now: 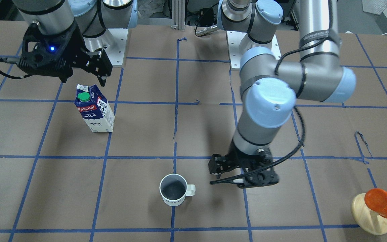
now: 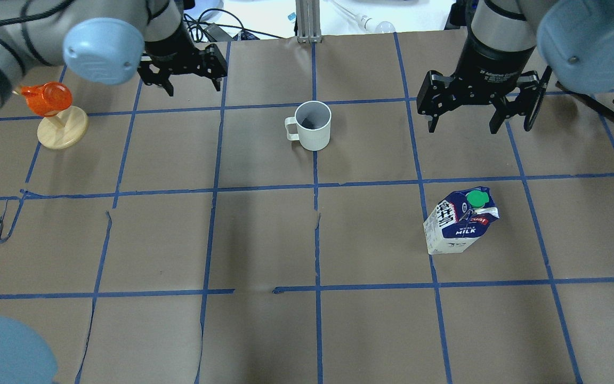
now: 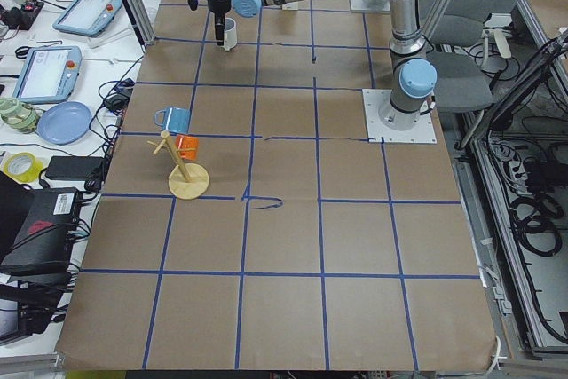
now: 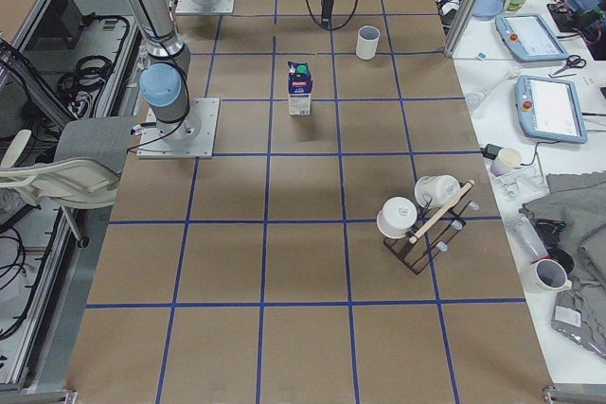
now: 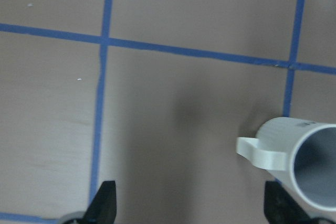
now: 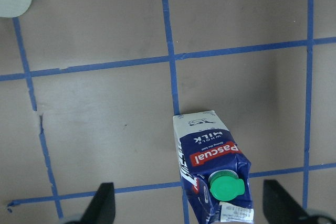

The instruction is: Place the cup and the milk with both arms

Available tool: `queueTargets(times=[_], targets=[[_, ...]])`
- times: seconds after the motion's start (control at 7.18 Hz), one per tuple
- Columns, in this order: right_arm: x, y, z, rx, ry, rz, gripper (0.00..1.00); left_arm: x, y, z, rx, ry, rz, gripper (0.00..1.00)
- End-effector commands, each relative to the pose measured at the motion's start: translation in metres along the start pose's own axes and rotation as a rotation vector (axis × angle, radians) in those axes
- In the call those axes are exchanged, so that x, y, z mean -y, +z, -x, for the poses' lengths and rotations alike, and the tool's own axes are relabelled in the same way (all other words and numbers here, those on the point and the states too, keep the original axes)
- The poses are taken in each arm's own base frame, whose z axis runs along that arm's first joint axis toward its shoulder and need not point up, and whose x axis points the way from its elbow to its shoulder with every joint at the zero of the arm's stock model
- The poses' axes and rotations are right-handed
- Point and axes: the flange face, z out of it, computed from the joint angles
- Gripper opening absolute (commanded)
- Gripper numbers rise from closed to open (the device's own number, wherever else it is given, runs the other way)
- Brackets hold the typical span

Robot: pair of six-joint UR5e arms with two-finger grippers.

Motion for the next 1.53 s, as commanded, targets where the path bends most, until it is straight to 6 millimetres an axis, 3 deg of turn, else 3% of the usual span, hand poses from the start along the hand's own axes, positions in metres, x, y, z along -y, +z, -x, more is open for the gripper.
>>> queueTargets(times=[0.0, 0.14, 0.28, 0.56, 0.7, 0.84, 0.98, 1.11, 1.25, 1.39], targets=[[-0.007, 0.064, -0.025, 0.000, -0.026, 0.087, 1.00, -0.052, -0.105, 0.018, 0.007, 0.030, -0.061, 1.00], [-0.013, 0.081, -0.027, -0.022, -0.065, 0.122, 1.00, -0.078, -0.136, 0.015, 0.003, 0.033, -0.091, 1.00], [-0.019, 0.094, -0.030, -0.047, -0.069, 0.150, 1.00, -0.096, -0.130, 0.019, 0.012, 0.030, -0.026, 1.00], [-0.031, 0.126, -0.030, -0.048, -0.105, 0.198, 0.98, -0.084, -0.114, 0.019, 0.005, -0.004, -0.023, 1.00], [-0.036, 0.137, -0.029, -0.045, -0.108, 0.206, 0.81, -0.087, -0.117, 0.018, 0.008, -0.003, -0.029, 1.00], [-0.036, 0.138, -0.029, -0.043, -0.108, 0.207, 0.57, -0.092, -0.126, 0.020, 0.010, 0.007, -0.041, 1.00], [-0.036, 0.137, -0.028, -0.044, -0.110, 0.204, 0.42, -0.091, -0.129, 0.026, 0.011, -0.002, -0.044, 1.00], [-0.035, 0.133, -0.029, -0.042, -0.106, 0.195, 0.36, -0.093, -0.124, 0.023, 0.011, 0.002, -0.034, 1.00], [-0.030, 0.122, -0.027, -0.036, -0.103, 0.172, 0.36, -0.093, -0.124, 0.023, 0.009, 0.002, -0.034, 1.00], [-0.019, 0.104, -0.028, -0.035, -0.100, 0.134, 0.33, -0.092, -0.124, 0.023, 0.009, 0.001, -0.035, 1.00]])
